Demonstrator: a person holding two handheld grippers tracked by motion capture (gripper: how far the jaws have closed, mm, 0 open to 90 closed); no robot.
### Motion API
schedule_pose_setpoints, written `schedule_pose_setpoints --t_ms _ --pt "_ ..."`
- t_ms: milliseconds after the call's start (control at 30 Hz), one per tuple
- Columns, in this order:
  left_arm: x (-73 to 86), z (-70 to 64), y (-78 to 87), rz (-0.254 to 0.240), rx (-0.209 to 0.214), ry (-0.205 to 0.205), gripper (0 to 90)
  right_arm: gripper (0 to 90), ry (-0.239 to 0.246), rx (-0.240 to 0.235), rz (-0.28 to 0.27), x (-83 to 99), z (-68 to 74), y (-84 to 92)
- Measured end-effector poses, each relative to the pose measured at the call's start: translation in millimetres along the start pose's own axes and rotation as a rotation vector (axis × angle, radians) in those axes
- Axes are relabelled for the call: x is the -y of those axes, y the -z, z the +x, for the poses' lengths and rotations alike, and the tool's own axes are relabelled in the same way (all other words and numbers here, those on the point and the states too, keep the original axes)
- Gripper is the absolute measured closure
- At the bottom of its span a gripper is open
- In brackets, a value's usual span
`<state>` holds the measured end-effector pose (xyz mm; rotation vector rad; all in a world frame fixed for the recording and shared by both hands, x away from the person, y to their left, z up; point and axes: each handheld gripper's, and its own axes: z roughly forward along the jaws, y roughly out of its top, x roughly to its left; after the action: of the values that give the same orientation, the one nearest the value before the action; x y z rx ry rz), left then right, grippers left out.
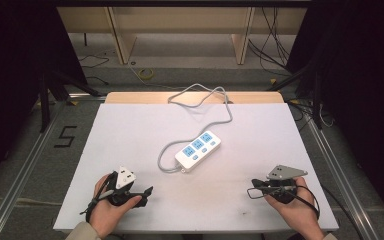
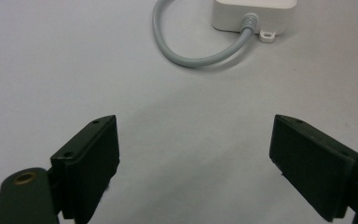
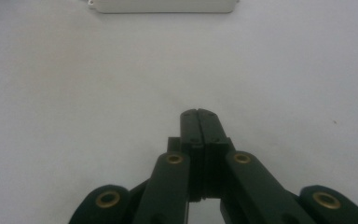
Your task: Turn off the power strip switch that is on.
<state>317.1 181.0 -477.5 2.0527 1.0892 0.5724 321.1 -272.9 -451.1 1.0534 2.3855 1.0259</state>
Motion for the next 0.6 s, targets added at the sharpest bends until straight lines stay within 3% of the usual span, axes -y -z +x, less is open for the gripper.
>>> schedule_pose_setpoints --t_ms 600 --pt "0.4 -0.2 -0.8 -0.001 0.001 0.000 15.7 90.0 -0.008 -0.016 0.026 -7.0 -2.5 -3.5"
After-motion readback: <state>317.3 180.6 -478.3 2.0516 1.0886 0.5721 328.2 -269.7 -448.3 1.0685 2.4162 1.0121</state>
